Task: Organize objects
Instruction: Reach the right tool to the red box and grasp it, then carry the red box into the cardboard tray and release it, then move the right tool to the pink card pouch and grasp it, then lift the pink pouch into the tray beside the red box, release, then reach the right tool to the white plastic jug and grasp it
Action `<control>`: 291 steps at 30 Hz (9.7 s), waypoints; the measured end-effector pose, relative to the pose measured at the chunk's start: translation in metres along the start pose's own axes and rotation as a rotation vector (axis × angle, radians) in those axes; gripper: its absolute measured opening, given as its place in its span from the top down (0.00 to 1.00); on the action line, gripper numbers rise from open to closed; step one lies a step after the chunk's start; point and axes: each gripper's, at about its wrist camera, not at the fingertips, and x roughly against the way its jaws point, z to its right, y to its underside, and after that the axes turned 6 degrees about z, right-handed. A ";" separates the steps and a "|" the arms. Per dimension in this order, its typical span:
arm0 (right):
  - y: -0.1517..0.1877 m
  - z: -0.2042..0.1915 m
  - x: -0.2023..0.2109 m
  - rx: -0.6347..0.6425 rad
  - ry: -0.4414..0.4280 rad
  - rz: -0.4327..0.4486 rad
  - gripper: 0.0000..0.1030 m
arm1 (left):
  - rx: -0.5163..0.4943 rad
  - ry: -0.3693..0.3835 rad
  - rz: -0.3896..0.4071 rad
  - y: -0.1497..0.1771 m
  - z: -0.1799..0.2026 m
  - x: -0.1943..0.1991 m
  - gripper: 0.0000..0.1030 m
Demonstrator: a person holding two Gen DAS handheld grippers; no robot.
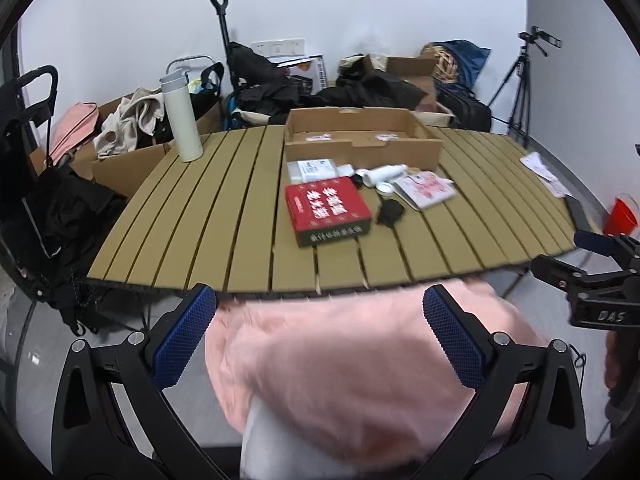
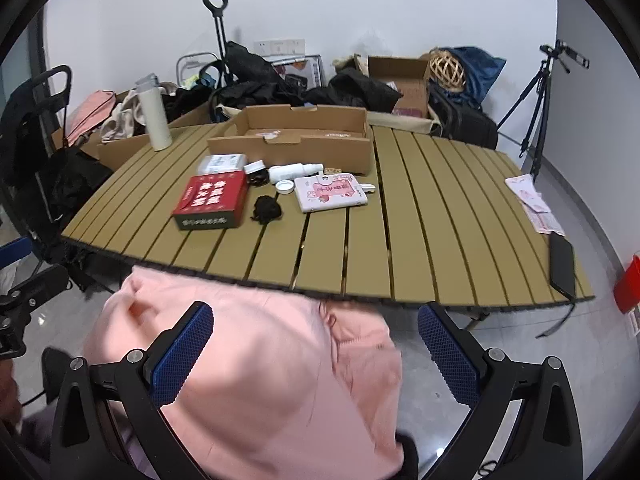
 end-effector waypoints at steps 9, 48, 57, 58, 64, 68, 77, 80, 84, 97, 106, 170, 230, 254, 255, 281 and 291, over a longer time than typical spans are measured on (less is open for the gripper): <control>-0.046 -0.002 -0.112 -0.014 -0.246 -0.109 0.28 | 0.053 0.078 -0.118 -0.033 -0.022 -0.111 0.02; -0.140 -0.038 -0.094 -0.060 -0.367 0.020 0.64 | 0.146 0.342 -0.052 -0.133 -0.012 -0.124 0.73; -0.281 -0.024 -0.223 -0.059 -0.371 -0.046 0.64 | 0.179 0.357 -0.176 -0.241 -0.033 -0.285 0.73; -0.288 -0.025 -0.245 -0.064 -0.373 -0.070 0.64 | 0.185 0.345 -0.211 -0.244 -0.038 -0.314 0.73; -0.302 -0.042 -0.397 -0.092 -0.376 -0.265 0.65 | 0.101 0.192 -0.370 -0.231 -0.050 -0.434 0.72; -0.295 -0.045 -0.452 -0.136 -0.371 -0.335 0.65 | 0.083 0.178 -0.407 -0.231 -0.054 -0.457 0.68; -0.310 -0.009 -0.384 -0.144 -0.295 -0.285 0.64 | 0.010 0.100 -0.308 -0.251 -0.059 -0.373 0.09; -0.311 0.011 -0.328 -0.077 -0.189 -0.249 0.64 | -0.040 0.035 -0.229 -0.256 -0.065 -0.316 0.05; -0.295 0.041 -0.244 -0.077 -0.125 -0.216 0.11 | -0.032 -0.007 -0.196 -0.246 -0.071 -0.251 0.02; -0.189 0.043 -0.031 0.001 -0.198 0.003 0.09 | 0.012 0.005 -0.062 -0.164 -0.056 -0.056 0.00; -0.077 0.010 0.058 0.051 -0.333 0.117 0.09 | -0.002 0.059 0.004 -0.061 -0.039 0.049 0.00; -0.076 0.114 -0.249 -0.199 -0.267 -0.110 0.63 | 0.200 0.386 -0.444 -0.069 0.111 -0.293 0.70; -0.249 -0.019 -0.256 -0.054 -0.255 -0.082 0.10 | 0.090 0.133 -0.196 -0.239 -0.055 -0.262 0.05; -0.128 0.040 0.049 0.037 -0.111 0.142 0.10 | 0.023 0.143 0.078 -0.122 -0.029 0.037 0.00; -0.114 0.035 0.053 0.048 -0.123 0.131 0.10 | 0.028 0.116 0.075 -0.106 -0.029 0.041 0.00; -0.013 -0.017 -0.023 0.059 -0.310 -0.024 0.27 | 0.060 0.167 -0.049 -0.013 -0.024 -0.044 0.01; -0.097 -0.058 -0.178 -0.015 -0.451 -0.141 0.43 | 0.127 0.209 -0.093 -0.072 -0.051 -0.188 0.28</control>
